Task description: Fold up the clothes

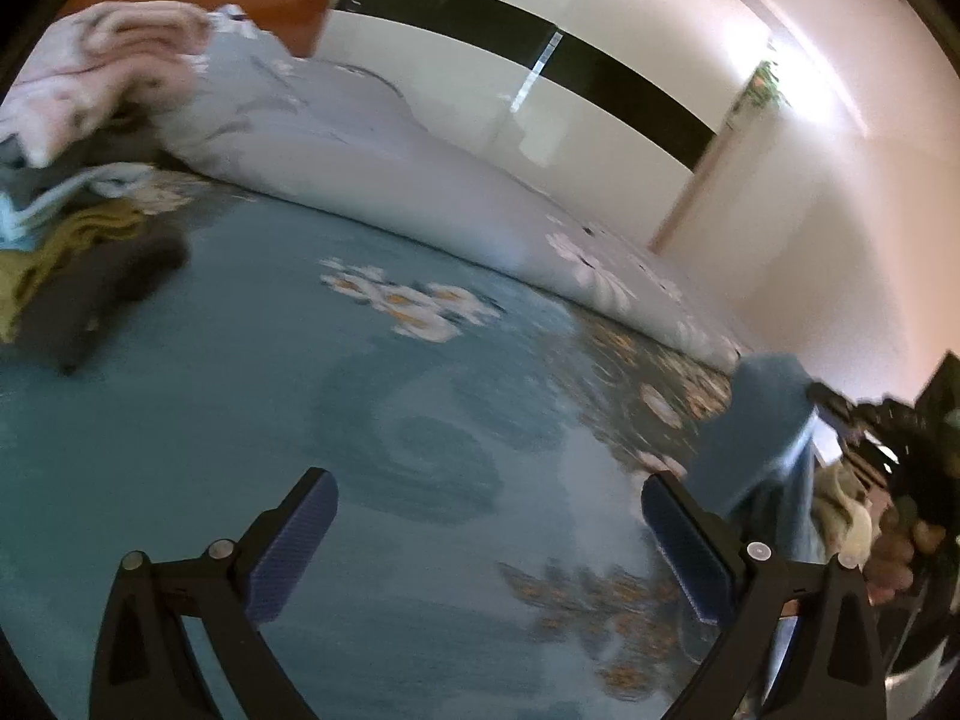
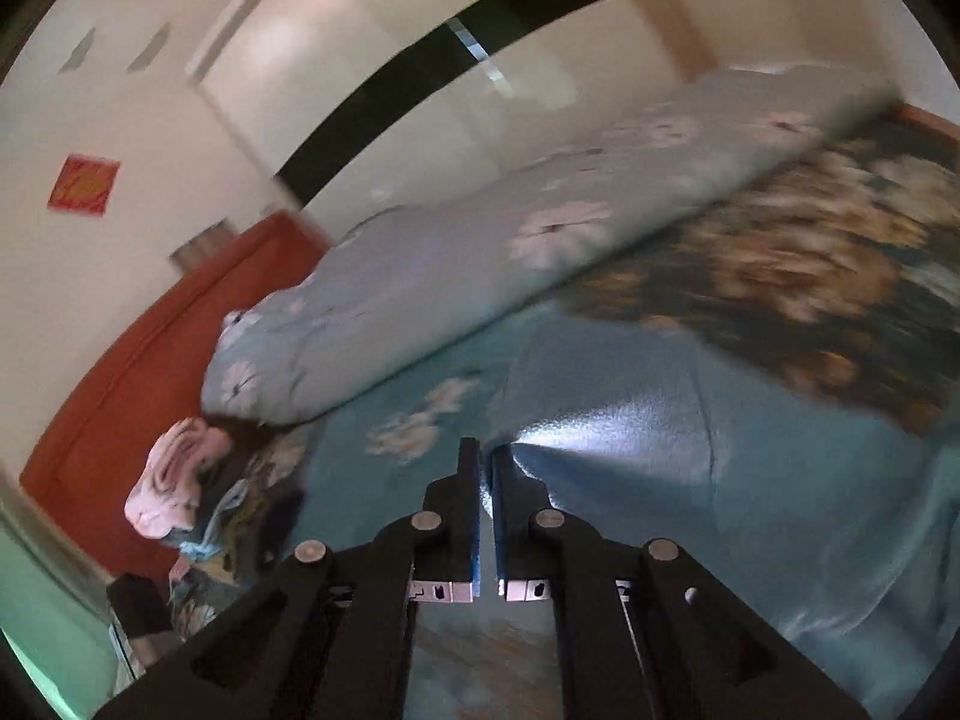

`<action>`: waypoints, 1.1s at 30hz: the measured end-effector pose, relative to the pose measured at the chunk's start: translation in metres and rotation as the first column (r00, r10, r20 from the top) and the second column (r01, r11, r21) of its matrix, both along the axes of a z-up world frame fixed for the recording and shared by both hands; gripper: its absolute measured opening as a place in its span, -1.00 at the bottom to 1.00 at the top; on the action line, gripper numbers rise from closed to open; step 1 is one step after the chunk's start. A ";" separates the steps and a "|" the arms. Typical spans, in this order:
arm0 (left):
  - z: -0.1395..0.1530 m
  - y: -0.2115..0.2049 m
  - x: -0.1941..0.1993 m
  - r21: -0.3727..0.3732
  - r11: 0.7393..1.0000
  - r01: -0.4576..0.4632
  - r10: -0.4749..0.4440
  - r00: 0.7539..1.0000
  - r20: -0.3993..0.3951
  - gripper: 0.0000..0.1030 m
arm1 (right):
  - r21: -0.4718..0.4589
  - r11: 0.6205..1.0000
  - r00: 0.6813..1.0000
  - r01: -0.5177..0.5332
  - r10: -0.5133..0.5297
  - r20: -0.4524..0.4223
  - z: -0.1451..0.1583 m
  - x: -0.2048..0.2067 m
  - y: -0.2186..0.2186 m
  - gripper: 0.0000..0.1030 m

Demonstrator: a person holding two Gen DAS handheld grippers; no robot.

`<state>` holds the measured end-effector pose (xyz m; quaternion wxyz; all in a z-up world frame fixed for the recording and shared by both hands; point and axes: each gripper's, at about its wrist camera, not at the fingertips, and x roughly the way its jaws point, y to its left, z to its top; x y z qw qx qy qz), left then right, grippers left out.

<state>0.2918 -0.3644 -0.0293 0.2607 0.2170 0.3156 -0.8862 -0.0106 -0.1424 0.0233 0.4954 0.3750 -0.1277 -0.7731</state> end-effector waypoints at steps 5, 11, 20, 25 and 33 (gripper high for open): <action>-0.001 -0.032 0.048 0.002 0.991 -0.133 0.133 0.991 -0.009 1.00 | -0.031 0.983 0.984 -0.178 0.178 -0.004 0.011 0.035 -0.098 -0.93; -0.010 -0.057 0.094 0.041 0.966 -0.254 0.254 0.967 -0.007 1.00 | 0.100 0.950 0.955 -0.296 0.296 0.018 -0.020 0.074 -0.191 -0.93; -0.011 -0.059 0.103 0.041 0.965 -0.259 0.260 0.966 -0.005 1.00 | 0.213 0.888 0.911 -0.407 0.411 0.027 -0.056 0.106 -0.191 -0.19; -0.010 -0.053 0.101 0.008 0.964 -0.266 0.266 0.964 0.013 1.00 | 0.202 0.942 0.956 -0.268 0.286 -0.066 -0.037 0.074 -0.116 -0.04; -0.005 -0.044 0.097 0.005 0.954 -0.299 0.299 0.954 0.024 1.00 | 0.243 0.970 0.980 -0.002 -0.046 0.193 -0.095 -0.008 -0.006 -0.03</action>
